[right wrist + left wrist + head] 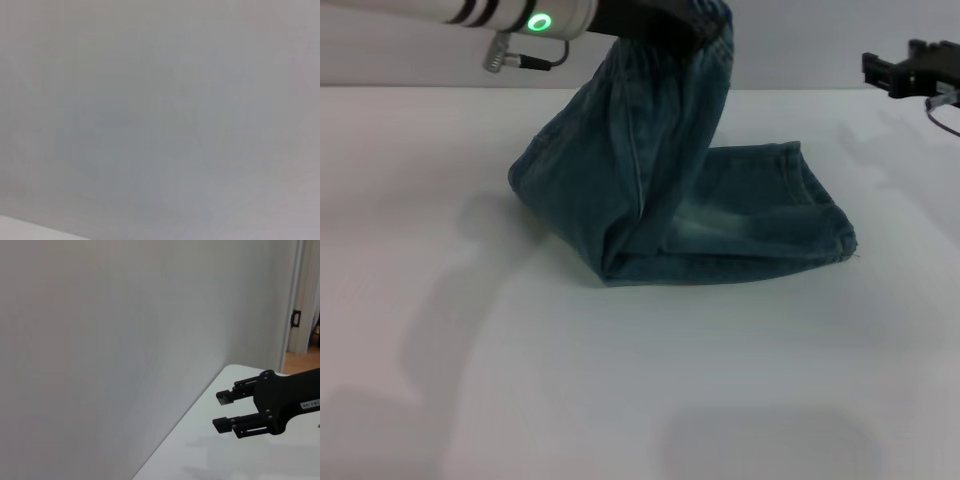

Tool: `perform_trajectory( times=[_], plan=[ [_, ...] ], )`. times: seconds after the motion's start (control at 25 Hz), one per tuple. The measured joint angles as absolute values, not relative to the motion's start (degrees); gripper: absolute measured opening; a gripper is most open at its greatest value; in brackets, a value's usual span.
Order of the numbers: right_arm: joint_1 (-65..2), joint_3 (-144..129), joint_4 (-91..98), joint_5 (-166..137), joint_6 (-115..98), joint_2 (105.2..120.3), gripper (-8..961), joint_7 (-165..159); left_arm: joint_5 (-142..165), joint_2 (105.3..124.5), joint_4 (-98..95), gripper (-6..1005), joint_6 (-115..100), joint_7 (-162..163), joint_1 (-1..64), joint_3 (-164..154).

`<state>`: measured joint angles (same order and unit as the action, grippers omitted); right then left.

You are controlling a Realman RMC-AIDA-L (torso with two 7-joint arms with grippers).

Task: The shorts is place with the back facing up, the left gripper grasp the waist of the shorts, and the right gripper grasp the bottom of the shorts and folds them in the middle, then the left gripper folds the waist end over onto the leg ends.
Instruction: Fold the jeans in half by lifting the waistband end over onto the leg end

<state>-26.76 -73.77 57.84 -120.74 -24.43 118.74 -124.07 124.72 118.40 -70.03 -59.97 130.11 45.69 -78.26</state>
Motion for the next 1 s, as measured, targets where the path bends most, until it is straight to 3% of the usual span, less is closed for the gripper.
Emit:
perform_trajectory(
  times=[0.92, 1.0],
  plan=[
    [-24.69, -69.84, 56.86, -120.66, -23.12, 118.48, 594, -124.02, 112.56, 118.61, -67.26, 185, -44.54, 132.77, 43.10, -92.31],
    [-24.69, -69.84, 56.82, -120.66, -23.15, 118.50, 595, -124.01, 112.27, 118.60, -67.25, 249, -44.52, 132.71, 43.06, -92.32]
  ],
)
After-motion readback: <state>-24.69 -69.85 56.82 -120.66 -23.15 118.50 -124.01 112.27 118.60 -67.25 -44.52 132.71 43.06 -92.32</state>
